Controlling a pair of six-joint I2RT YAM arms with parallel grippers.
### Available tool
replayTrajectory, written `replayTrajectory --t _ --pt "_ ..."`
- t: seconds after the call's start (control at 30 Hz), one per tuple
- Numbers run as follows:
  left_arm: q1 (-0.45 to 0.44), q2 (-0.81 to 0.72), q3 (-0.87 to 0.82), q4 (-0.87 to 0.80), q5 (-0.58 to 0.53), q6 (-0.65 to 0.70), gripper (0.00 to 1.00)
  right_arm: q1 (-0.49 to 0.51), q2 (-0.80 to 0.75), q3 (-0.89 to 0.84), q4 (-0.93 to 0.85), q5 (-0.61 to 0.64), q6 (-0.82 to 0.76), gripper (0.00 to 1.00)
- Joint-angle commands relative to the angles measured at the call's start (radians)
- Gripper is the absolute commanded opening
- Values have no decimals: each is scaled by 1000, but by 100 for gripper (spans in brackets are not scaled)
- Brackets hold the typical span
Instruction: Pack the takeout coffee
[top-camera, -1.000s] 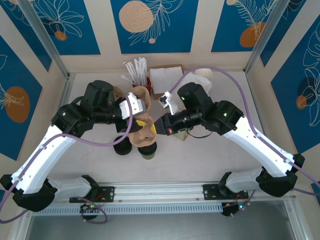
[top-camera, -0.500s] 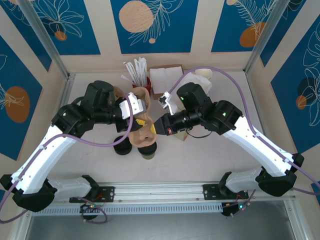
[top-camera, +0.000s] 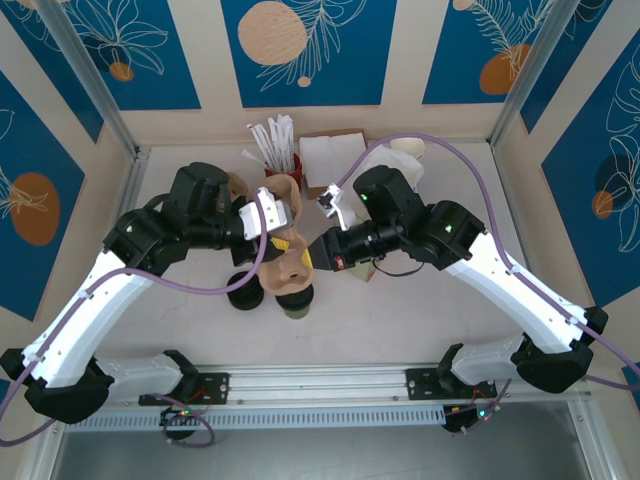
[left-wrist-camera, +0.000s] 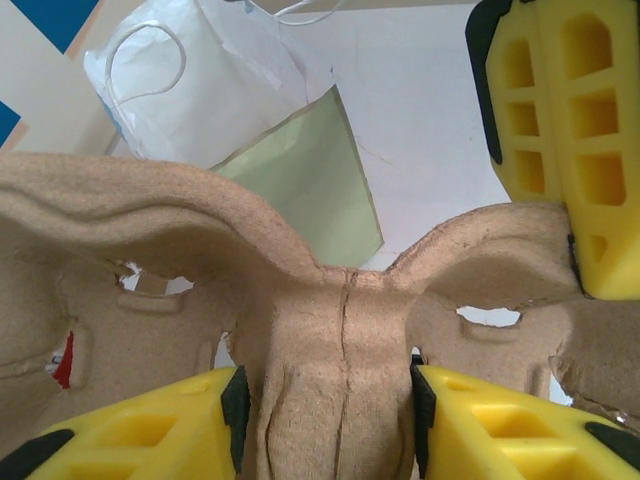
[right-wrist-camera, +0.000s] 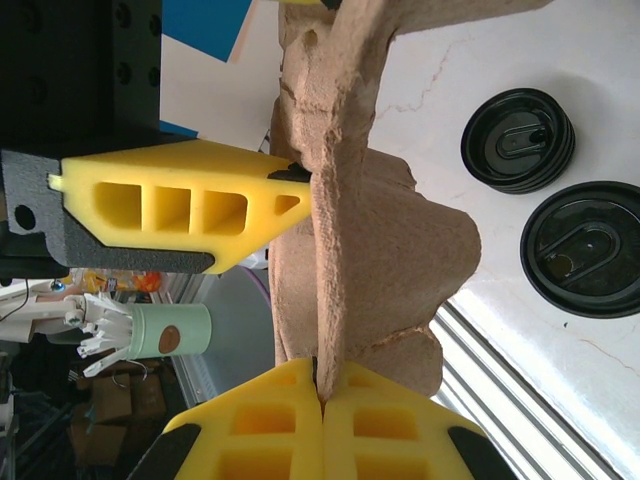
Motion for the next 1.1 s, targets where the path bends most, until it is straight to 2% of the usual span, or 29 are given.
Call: replayTrajectory --t 0.0,0.27,0.5,0.67,0.83,1.07 --pt "-13 -13 -3 -17 -5 26 46 6 -9 6 -19 3 -7 0" --pt "-15 -23 -7 -5 -10 26 42 -4 -25 -13 -14 9 6 7" --pt "-15 -27 -10 9 -5 14 39 -23 -57 -17 -22 15 2 20" --pt "-15 -29 -9 22 -3 3 40 -64 -99 -7 -61 54 -5 36" --pt "-15 -36 -6 39 0 -16 39 -200 -185 -12 -133 135 11 42" --pt "-15 -66 -28 108 6 -85 36 -424 -241 -9 -263 363 28 50"
